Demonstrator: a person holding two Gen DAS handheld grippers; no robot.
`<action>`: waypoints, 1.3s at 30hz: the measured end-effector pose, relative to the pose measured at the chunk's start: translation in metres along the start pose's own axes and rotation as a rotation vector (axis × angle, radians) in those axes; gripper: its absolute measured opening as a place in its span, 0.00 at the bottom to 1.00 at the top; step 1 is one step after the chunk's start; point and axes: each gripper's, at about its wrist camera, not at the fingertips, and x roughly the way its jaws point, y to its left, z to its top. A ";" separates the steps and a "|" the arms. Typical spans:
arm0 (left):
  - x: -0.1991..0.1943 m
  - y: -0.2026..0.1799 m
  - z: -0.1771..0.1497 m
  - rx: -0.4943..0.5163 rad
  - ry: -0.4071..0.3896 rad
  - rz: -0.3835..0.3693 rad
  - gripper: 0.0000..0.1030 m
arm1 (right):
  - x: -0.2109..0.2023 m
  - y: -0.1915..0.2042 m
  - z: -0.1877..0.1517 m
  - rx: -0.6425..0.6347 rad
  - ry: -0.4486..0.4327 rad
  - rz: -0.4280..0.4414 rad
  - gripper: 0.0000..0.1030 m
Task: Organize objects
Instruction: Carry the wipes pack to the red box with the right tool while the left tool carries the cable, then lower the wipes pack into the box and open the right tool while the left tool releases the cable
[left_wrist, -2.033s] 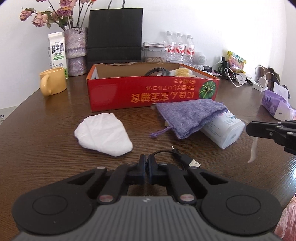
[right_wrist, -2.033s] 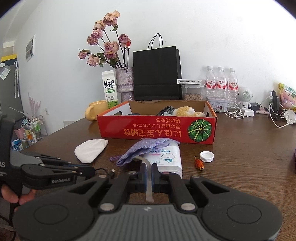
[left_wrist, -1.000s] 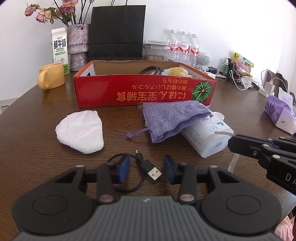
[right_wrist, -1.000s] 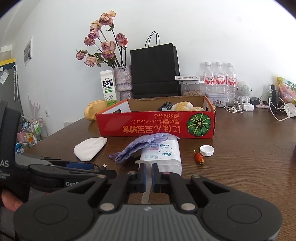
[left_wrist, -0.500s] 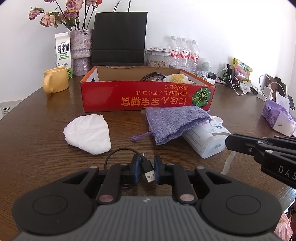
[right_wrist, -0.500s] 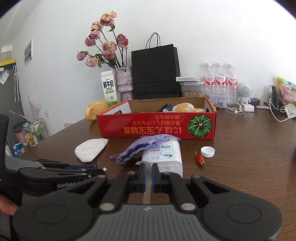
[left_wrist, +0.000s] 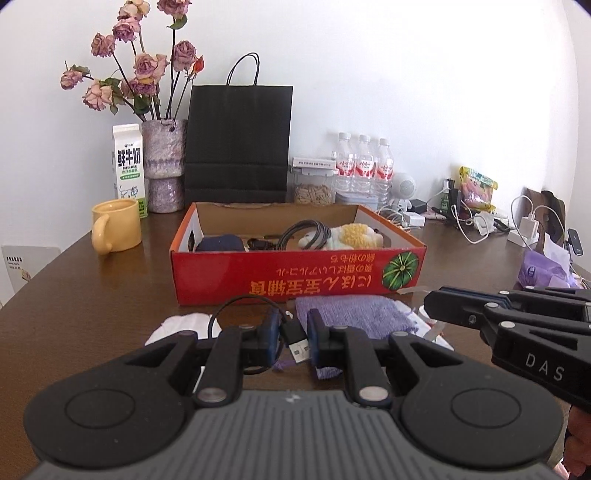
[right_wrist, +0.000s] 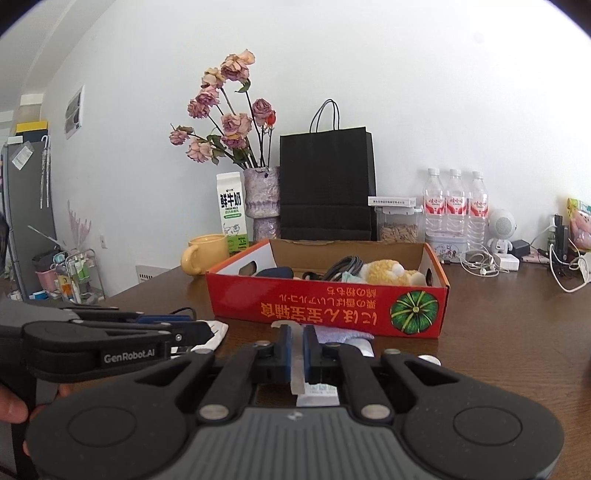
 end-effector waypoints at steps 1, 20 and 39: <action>0.001 0.000 0.005 0.000 -0.011 -0.001 0.17 | 0.003 0.002 0.004 -0.008 -0.007 0.004 0.05; 0.076 0.008 0.082 -0.056 -0.139 -0.007 0.17 | 0.095 -0.019 0.081 -0.040 -0.130 -0.009 0.05; 0.166 0.029 0.099 -0.112 -0.067 0.056 0.17 | 0.195 -0.067 0.093 0.020 -0.035 -0.050 0.05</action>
